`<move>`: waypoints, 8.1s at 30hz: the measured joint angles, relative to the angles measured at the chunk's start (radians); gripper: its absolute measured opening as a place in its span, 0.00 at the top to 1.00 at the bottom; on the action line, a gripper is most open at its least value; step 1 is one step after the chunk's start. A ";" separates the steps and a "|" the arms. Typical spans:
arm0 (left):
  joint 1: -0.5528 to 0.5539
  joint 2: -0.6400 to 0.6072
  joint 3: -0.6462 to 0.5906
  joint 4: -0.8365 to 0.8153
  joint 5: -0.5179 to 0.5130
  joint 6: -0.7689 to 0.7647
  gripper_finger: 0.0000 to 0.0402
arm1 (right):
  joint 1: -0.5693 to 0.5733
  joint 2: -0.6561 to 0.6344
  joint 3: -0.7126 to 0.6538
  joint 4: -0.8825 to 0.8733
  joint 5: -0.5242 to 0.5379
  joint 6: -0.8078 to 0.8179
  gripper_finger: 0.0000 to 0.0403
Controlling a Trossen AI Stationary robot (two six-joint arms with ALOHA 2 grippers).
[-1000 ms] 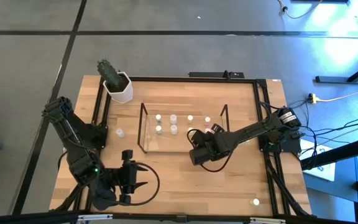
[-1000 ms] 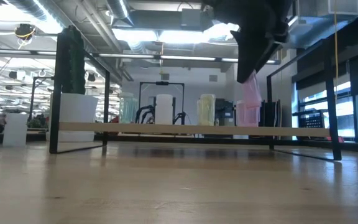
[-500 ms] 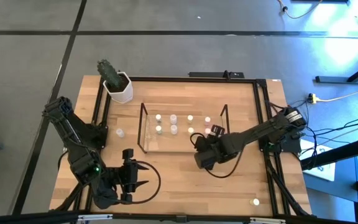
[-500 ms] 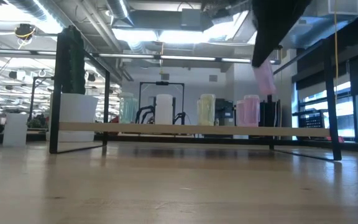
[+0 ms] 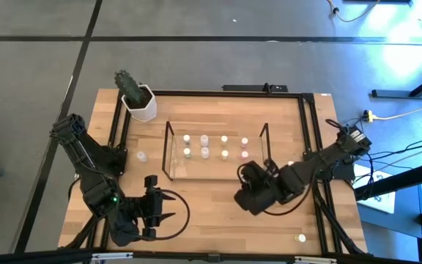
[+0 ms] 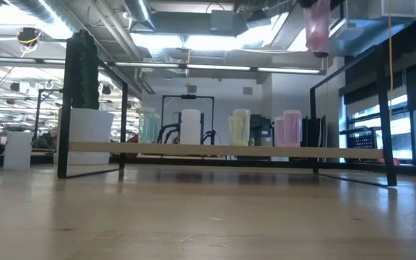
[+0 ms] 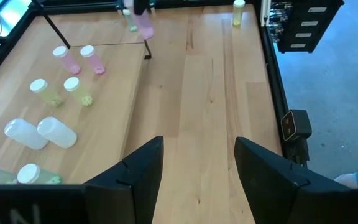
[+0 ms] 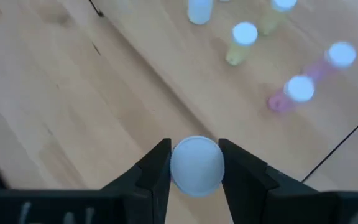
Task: Pick and place medicine bottles onto shelf by color
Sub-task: Put the pink pill bottle aligned with the other pink pill bottles on the shelf, then put the white pill bottle aligned with the other white pill bottles on the shelf
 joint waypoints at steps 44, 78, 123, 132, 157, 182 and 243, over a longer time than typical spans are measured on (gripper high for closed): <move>0.017 0.000 0.000 -0.003 0.000 0.002 0.52 | 0.009 0.185 0.140 -0.145 0.098 0.117 0.69; 0.044 0.000 0.000 -0.003 0.000 0.002 0.52 | -0.121 0.018 0.125 -0.055 -0.161 -0.929 0.69; 0.344 0.000 0.000 -0.013 -0.011 0.003 0.52 | -0.284 -0.324 -0.628 0.615 -0.297 -1.263 0.69; 0.356 0.000 0.000 -0.021 -0.011 0.010 0.52 | -0.284 -0.324 -0.671 0.648 -0.322 -1.324 0.69; 0.356 0.000 0.000 -0.022 -0.011 0.010 0.52 | -0.284 -0.297 -0.707 0.710 -0.375 -1.332 0.69; 0.356 0.000 0.000 -0.027 -0.003 0.010 0.53 | -0.285 -0.286 -0.707 0.693 -0.366 -1.332 0.61; 0.340 -0.165 0.000 -0.519 0.170 -0.577 0.52 | -0.284 -0.297 -0.206 0.211 -0.314 -1.047 0.56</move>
